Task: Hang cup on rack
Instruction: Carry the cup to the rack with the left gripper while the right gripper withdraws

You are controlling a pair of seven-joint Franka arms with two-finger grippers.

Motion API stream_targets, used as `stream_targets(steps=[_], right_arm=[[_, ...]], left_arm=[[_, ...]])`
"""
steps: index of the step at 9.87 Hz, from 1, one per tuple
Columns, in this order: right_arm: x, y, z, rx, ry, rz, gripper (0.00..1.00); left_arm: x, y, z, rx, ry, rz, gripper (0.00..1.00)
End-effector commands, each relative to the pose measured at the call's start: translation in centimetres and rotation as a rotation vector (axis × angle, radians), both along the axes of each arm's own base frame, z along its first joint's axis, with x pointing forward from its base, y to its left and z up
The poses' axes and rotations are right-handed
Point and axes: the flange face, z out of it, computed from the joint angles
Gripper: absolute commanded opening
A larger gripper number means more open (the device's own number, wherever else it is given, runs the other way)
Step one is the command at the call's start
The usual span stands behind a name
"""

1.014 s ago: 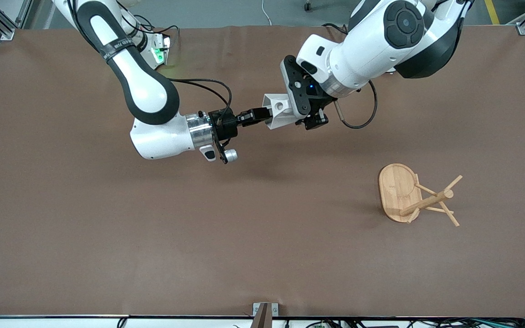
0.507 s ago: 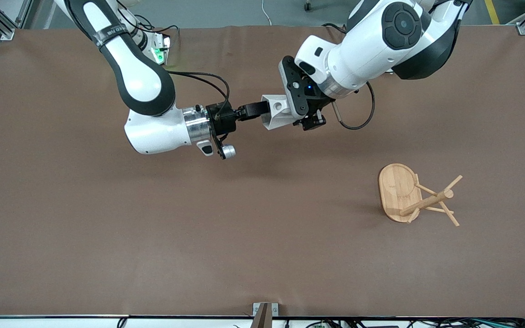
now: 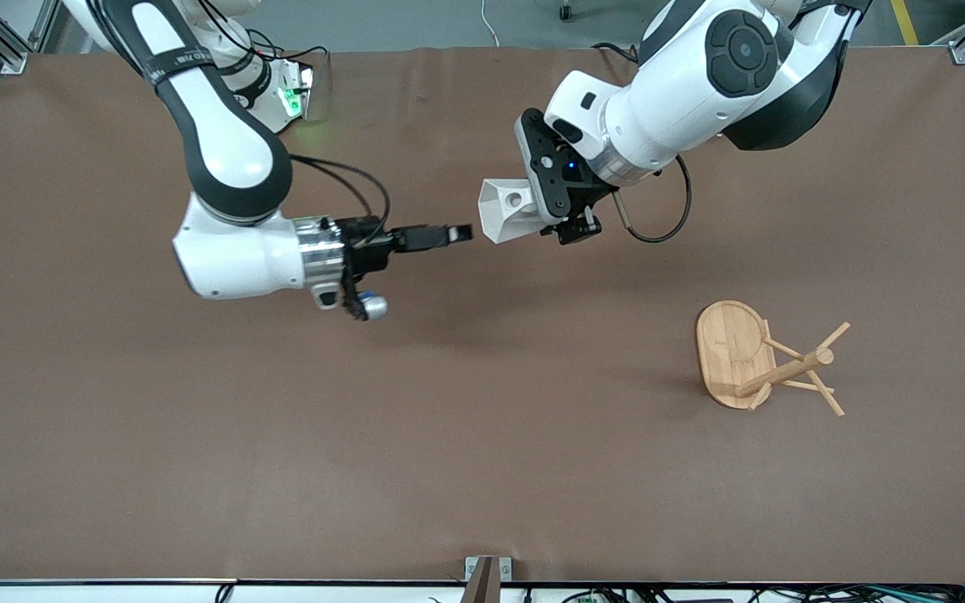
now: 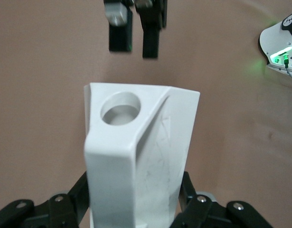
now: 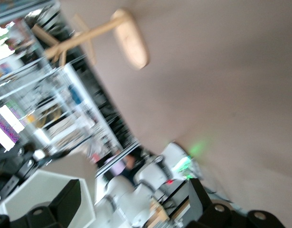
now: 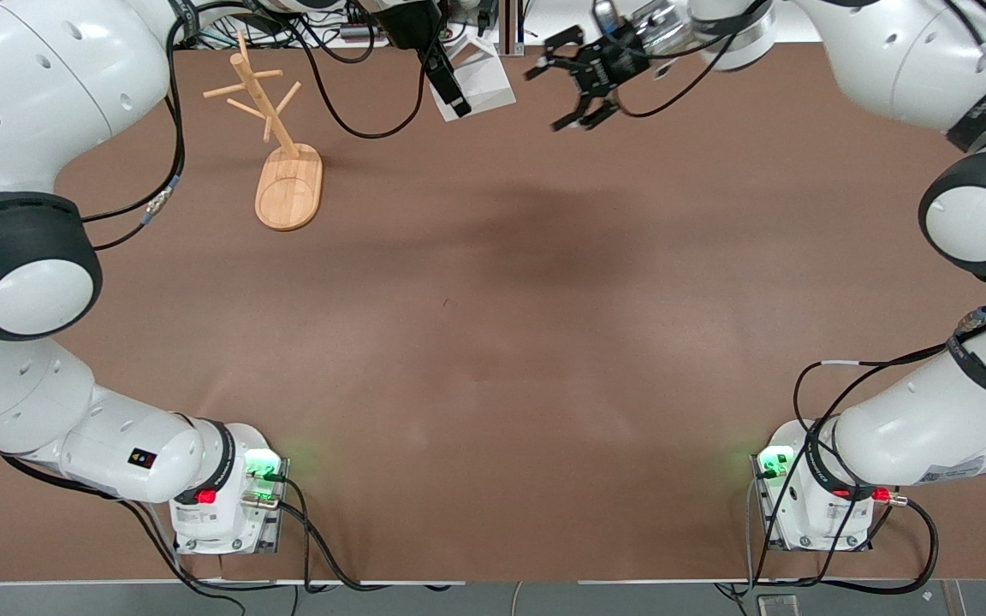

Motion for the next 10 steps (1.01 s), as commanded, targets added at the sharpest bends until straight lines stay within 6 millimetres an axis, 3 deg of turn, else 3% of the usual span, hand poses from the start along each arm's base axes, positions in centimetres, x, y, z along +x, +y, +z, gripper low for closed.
stream_targets(steps=[1,3,5,6,7,10], right_arm=[[1.5,-6.0,3.3,-0.324,-0.03,-0.089,1.0],[3.3,-14.4,3.9,-0.595,-0.135,-0.121,1.0],[4.9,-24.4,5.7,-0.746,-0.176,-0.235,1.0],[4.9,-27.9,7.4,-0.861,-0.233,-0.236,1.0],[4.7,-30.7,9.5,-0.947,-0.273,-0.239,1.0],[2.4,-33.6,15.2,-0.953,-0.247,-0.201,1.0]], left_arm=[[1.0,0.1,-2.8,0.005,0.021,0.02,0.0],[2.3,1.4,-3.8,0.028,0.076,0.144,0.01],[3.8,3.3,-4.7,0.119,0.1,0.326,0.0],[4.5,4.2,-4.6,0.144,0.107,0.406,0.0],[5.2,5.2,-4.7,0.155,0.129,0.492,0.0],[8.6,11.7,-4.7,0.169,0.175,0.723,0.0]])
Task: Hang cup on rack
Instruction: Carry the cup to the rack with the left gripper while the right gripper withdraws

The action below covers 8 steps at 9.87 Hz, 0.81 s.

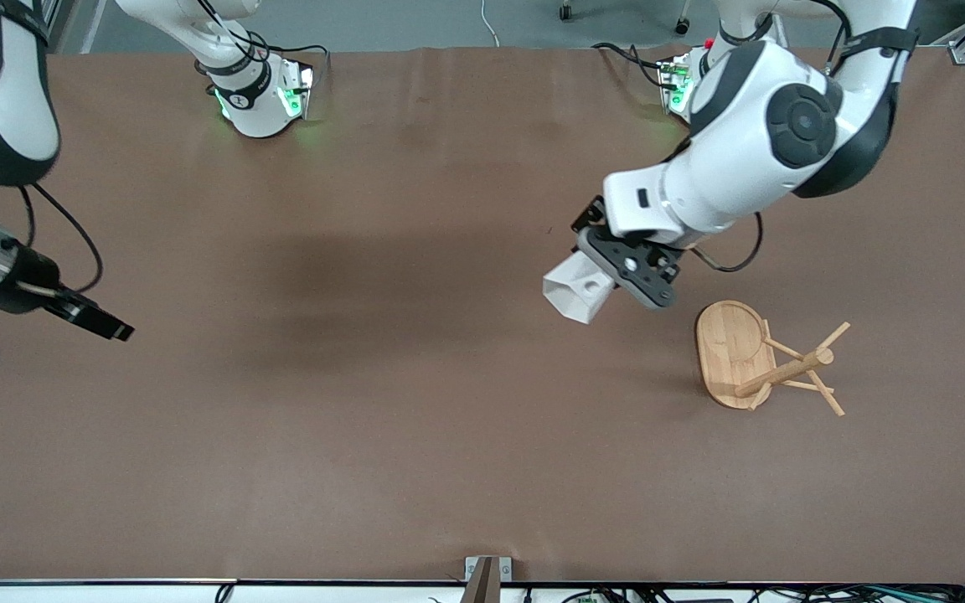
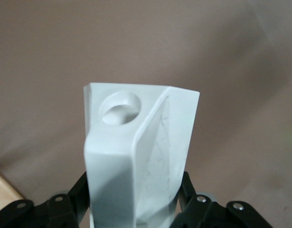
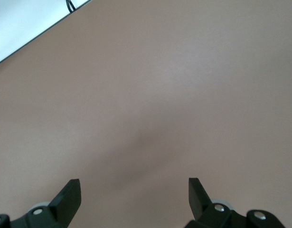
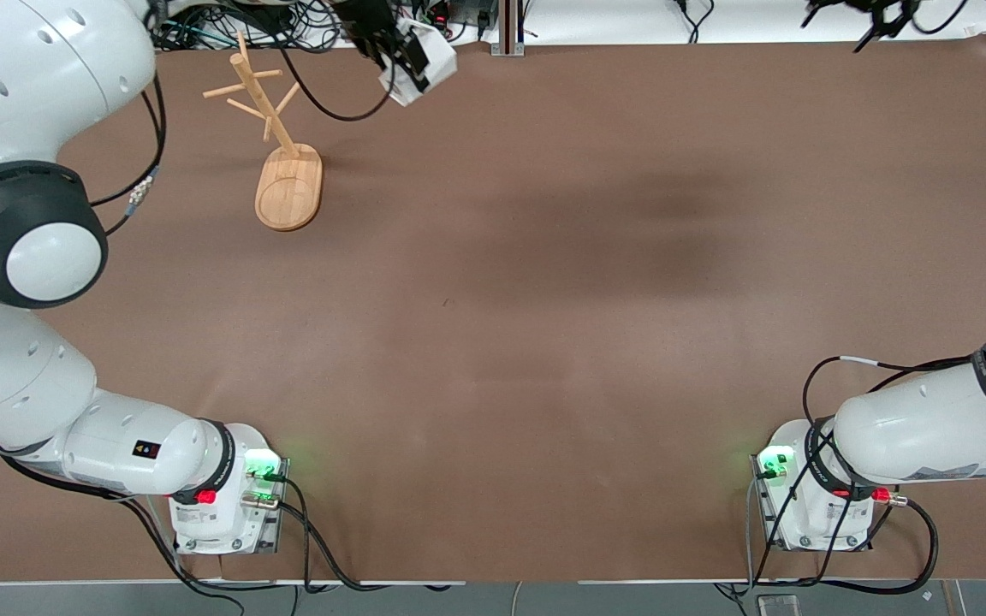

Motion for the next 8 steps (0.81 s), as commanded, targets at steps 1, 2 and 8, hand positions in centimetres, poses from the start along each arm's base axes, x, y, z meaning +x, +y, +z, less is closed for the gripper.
stream_targets(steps=[1,2,8], right_arm=[[-1.8,-2.5,4.1,-0.01,0.041,0.129,1.0],[-2.8,-3.6,5.7,-0.007,0.055,0.175,1.0],[-7.8,-5.8,10.9,-0.096,0.031,0.292,1.0]], left_arm=[[2.0,3.8,-1.5,0.025,0.041,0.155,0.0],[2.4,4.9,-1.3,0.027,0.062,0.242,0.0],[2.2,9.7,-2.4,0.147,0.119,0.392,0.0]])
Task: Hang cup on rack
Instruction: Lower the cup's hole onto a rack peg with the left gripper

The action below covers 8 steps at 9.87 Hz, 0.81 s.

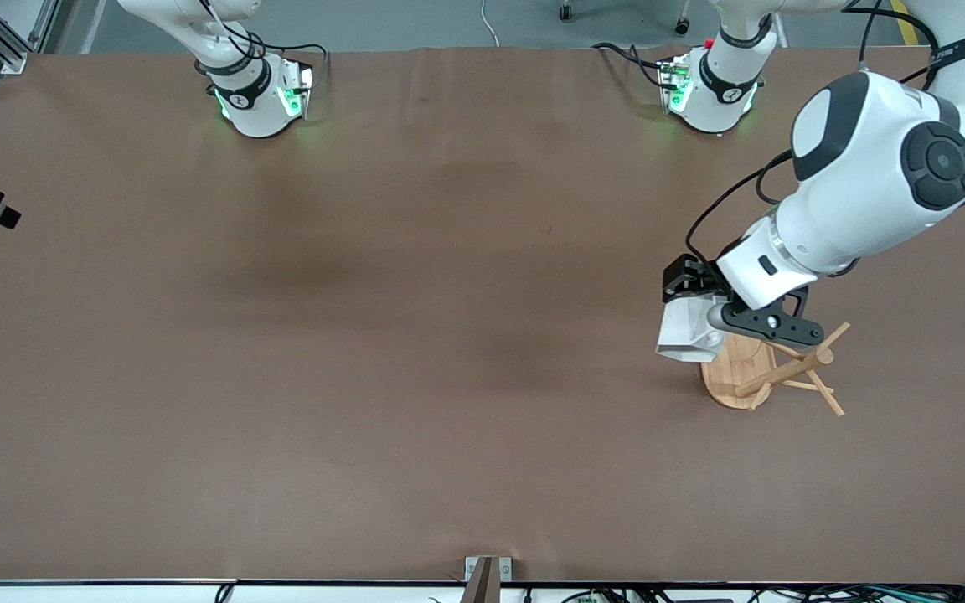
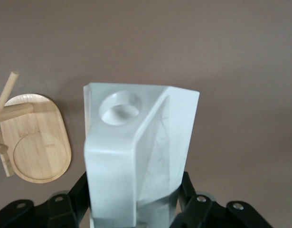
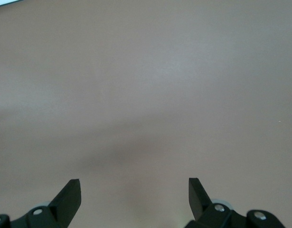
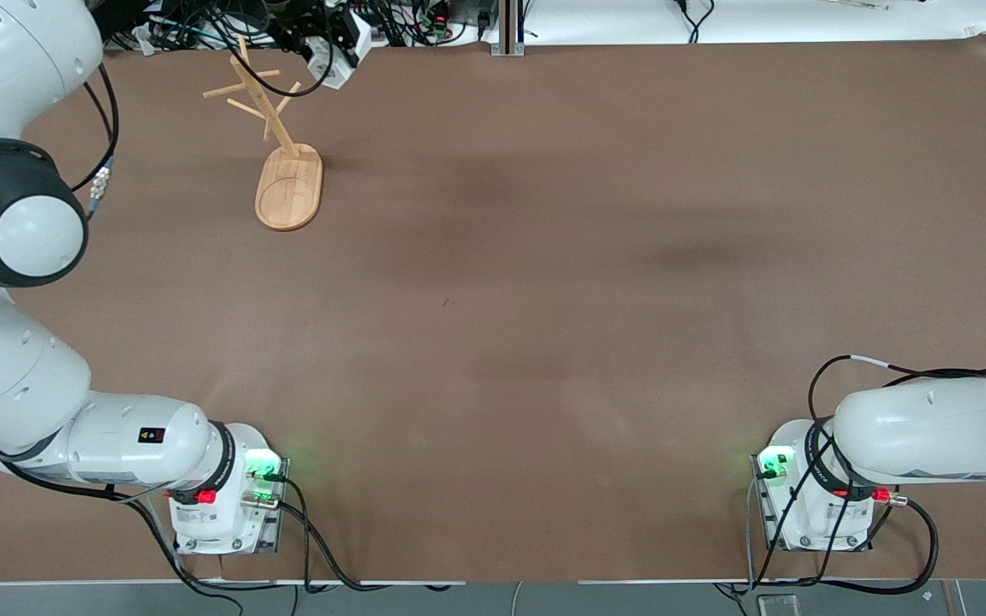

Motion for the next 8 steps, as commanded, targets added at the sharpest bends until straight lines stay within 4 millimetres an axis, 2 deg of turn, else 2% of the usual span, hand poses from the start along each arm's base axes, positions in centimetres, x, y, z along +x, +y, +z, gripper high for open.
stream_targets(steps=[1,3,5,6,8], right_arm=[[-0.4,0.4,0.0,-0.032,-0.004,0.021,1.0],[-0.3,0.4,0.4,-0.042,-0.01,0.035,1.0],[-0.2,1.0,0.3,-0.043,-0.012,0.044,1.0],[-0.1,0.9,0.0,-0.044,-0.015,0.044,1.0],[0.0,1.0,-0.4,-0.045,-0.016,0.047,1.0]], left_arm=[[-1.1,0.5,-1.9,0.038,0.041,0.003,0.0],[-1.2,2.1,-2.8,0.044,0.05,0.0,0.0],[-2.0,3.0,-6.3,0.043,0.0,-0.083,0.0],[-1.9,3.6,-7.3,0.042,-0.023,-0.085,0.0],[-2.2,3.6,-9.3,0.043,-0.04,-0.089,0.0]])
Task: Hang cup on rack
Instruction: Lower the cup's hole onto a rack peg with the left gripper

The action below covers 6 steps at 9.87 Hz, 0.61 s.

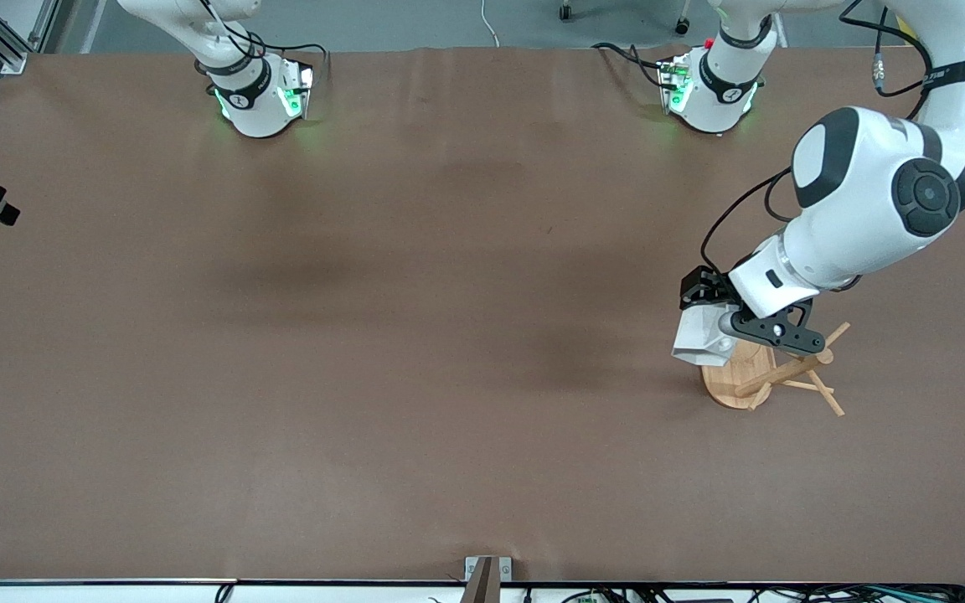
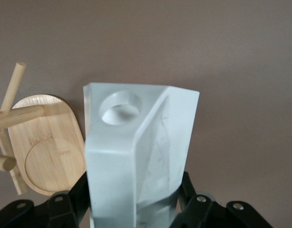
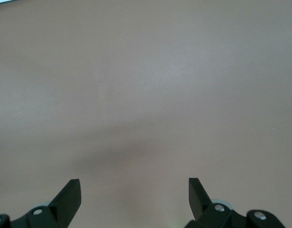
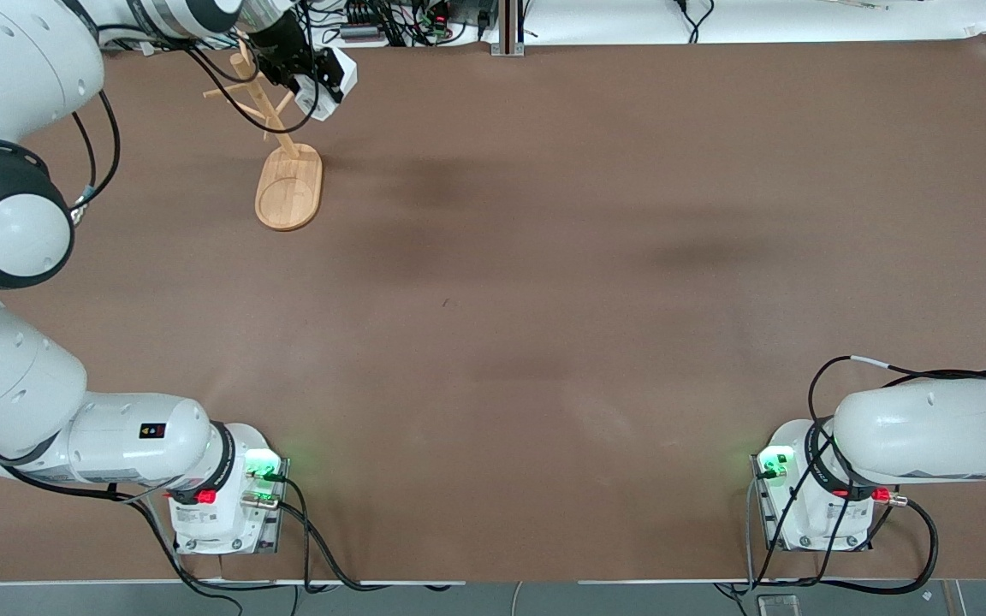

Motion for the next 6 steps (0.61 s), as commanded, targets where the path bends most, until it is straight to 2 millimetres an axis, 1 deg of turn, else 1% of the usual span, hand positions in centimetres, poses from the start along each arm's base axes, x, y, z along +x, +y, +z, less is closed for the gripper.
stream_targets(steps=[1,2,3,4,6], right_arm=[[-0.3,0.1,-0.4,-0.022,-0.001,0.013,1.0],[-0.4,0.0,-0.4,-0.022,0.002,0.011,1.0],[-0.4,0.0,-0.4,-0.022,0.002,0.011,1.0],[-0.4,-0.1,-0.3,-0.022,0.001,0.01,1.0],[-0.4,-0.3,-0.4,-0.022,0.002,0.006,1.0]], left_arm=[[-1.6,0.5,-2.6,0.026,0.007,-0.026,0.0],[-2.3,0.7,-2.8,0.033,0.015,-0.028,0.0],[-2.6,1.6,-3.1,0.038,0.019,-0.043,0.0],[-2.4,2.8,-3.2,0.038,0.016,-0.051,0.0],[-2.1,4.2,-3.8,0.038,0.017,-0.041,0.0]])
